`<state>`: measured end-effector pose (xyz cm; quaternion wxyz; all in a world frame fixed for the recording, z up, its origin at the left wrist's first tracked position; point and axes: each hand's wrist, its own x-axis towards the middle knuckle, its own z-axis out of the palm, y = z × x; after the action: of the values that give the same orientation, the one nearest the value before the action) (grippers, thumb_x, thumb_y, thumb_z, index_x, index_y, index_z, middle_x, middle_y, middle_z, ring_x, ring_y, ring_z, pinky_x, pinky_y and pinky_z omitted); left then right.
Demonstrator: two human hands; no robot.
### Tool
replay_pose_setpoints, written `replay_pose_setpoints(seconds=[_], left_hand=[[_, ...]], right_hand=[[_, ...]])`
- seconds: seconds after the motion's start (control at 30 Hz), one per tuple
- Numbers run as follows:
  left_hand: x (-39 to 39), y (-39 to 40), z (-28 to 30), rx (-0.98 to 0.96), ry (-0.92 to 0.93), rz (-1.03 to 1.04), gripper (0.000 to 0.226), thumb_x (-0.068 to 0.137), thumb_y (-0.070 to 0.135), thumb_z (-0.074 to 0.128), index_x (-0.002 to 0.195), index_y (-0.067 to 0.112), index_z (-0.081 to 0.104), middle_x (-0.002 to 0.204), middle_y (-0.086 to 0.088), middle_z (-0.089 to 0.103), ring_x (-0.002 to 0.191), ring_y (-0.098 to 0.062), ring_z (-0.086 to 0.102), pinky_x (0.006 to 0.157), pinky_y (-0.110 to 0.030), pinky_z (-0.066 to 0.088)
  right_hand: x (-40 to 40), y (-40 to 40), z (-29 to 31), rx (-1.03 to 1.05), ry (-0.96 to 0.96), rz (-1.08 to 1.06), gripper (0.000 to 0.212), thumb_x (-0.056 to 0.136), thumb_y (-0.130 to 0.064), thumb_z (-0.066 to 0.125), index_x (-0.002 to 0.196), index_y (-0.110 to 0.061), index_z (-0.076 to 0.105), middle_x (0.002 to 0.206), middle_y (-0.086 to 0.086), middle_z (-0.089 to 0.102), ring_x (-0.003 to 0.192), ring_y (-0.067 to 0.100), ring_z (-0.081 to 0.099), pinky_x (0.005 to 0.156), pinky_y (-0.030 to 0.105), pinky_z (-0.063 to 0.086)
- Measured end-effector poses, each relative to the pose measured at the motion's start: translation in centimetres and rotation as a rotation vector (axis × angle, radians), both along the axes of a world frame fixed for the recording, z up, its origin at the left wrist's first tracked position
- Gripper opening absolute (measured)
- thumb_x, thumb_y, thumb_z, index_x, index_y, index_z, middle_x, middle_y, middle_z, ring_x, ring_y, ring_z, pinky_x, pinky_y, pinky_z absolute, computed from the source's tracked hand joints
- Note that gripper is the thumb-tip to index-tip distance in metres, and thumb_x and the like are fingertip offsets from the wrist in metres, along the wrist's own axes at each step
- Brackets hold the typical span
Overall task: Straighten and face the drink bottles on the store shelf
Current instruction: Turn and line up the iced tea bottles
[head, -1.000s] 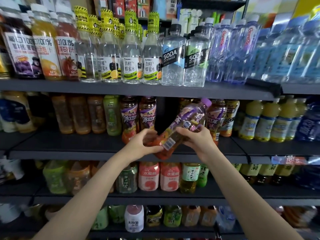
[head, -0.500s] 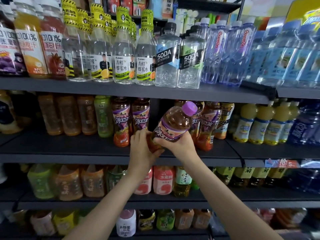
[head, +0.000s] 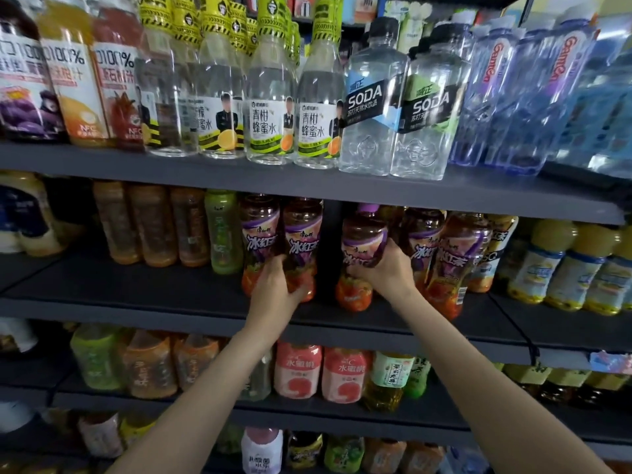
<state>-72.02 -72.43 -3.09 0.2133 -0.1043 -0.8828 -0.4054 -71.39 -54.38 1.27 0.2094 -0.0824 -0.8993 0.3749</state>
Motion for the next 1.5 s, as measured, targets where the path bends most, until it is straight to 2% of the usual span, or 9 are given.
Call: replay_pose_setpoints(seconds=[0.17,0.3,0.47,0.63,0.9,1.03,1.2,1.37,1.5], left_hand=[[-2.7,1.1,0.8,-0.030,-0.099,0.050,0.070,0.088,0.034,0.062,0.140,-0.001,0.031,0.139,-0.017,0.044,0.128,-0.029,0.042,0.098,-0.031,0.035],[-3.9,1.5,-0.3,-0.040,-0.130,0.112,0.048,0.086,0.037,0.063,0.113,0.000,0.047,0.108,-0.016,0.060,0.104,-0.032,0.058,0.072,-0.029,0.038],[-4.6,1.0,-1.1,-0.113,-0.051,0.122,0.049,0.085,0.043,0.062,0.109,0.002,0.050,0.103,-0.013,0.063,0.098,-0.030,0.061,0.079,-0.036,0.048],[-4.4,1.2,-1.1,-0.155,-0.066,0.139,0.052,0.087,0.046,0.057,0.114,0.003,0.048,0.107,-0.012,0.061,0.102,-0.028,0.058,0.076,-0.030,0.041],[-4.5,1.2,-1.0,-0.135,-0.102,0.127,0.049,0.088,0.042,0.059,0.114,0.004,0.045,0.109,-0.012,0.060,0.104,-0.028,0.057,0.075,-0.030,0.039],[-4.4,1.3,-1.1,-0.189,-0.088,0.148,0.053,0.089,0.045,0.056,0.119,0.003,0.044,0.109,-0.012,0.060,0.104,-0.028,0.058,0.079,-0.032,0.044],[-4.1,1.3,-1.1,-0.164,-0.087,0.138,0.050,0.088,0.040,0.060,0.117,0.001,0.046,0.110,-0.014,0.061,0.105,-0.030,0.058,0.082,-0.036,0.046],[-3.8,1.4,-0.7,-0.149,-0.115,0.121,0.047,0.088,0.039,0.060,0.112,0.000,0.047,0.106,-0.016,0.061,0.103,-0.032,0.059,0.081,-0.038,0.047],[-3.6,1.5,-0.4,-0.155,-0.130,0.114,0.050,0.088,0.040,0.059,0.116,0.000,0.046,0.110,-0.015,0.060,0.106,-0.031,0.057,0.084,-0.037,0.046]], right_hand=[[-3.9,-1.2,-0.4,-0.051,-0.076,-0.025,0.060,0.080,-0.035,0.074,0.122,-0.005,0.045,0.120,0.014,0.060,0.111,0.034,0.057,0.080,0.034,0.044],[-4.4,-1.7,-3.1,-0.064,-0.038,-0.036,0.058,0.082,-0.028,0.073,0.124,-0.004,0.043,0.117,0.013,0.060,0.108,0.032,0.058,0.076,0.032,0.044],[-5.6,-2.1,-7.2,-0.069,-0.039,-0.068,0.053,0.080,-0.030,0.075,0.119,-0.002,0.052,0.113,0.012,0.058,0.105,0.028,0.056,0.080,0.032,0.044],[-12.7,-2.3,-7.2,-0.155,-0.055,-0.101,0.044,0.089,-0.015,0.062,0.129,-0.004,0.050,0.129,0.018,0.053,0.119,0.034,0.051,0.096,0.037,0.044],[-15.8,-1.9,-6.2,-0.146,-0.199,-0.189,0.036,0.097,-0.012,0.046,0.132,-0.003,0.049,0.130,0.019,0.056,0.120,0.035,0.053,0.095,0.035,0.044],[-9.5,-1.8,-6.6,-0.062,0.169,-0.063,0.048,0.089,-0.004,0.057,0.136,-0.001,0.043,0.129,0.020,0.052,0.119,0.034,0.050,0.096,0.028,0.039],[-1.9,0.7,-5.3,-0.027,0.619,-0.239,0.049,0.079,0.007,0.063,0.125,0.004,0.046,0.131,0.021,0.039,0.122,0.021,0.038,0.100,0.011,0.025],[-1.3,2.0,-5.5,-0.196,0.332,-0.351,0.075,0.085,-0.007,0.066,0.144,0.003,0.021,0.146,0.022,0.026,0.136,0.033,0.026,0.110,0.027,0.022],[-2.8,2.8,-6.2,-0.212,0.097,-0.397,0.082,0.085,-0.010,0.067,0.146,0.003,0.013,0.141,0.028,0.033,0.130,0.042,0.034,0.108,0.043,0.028]])
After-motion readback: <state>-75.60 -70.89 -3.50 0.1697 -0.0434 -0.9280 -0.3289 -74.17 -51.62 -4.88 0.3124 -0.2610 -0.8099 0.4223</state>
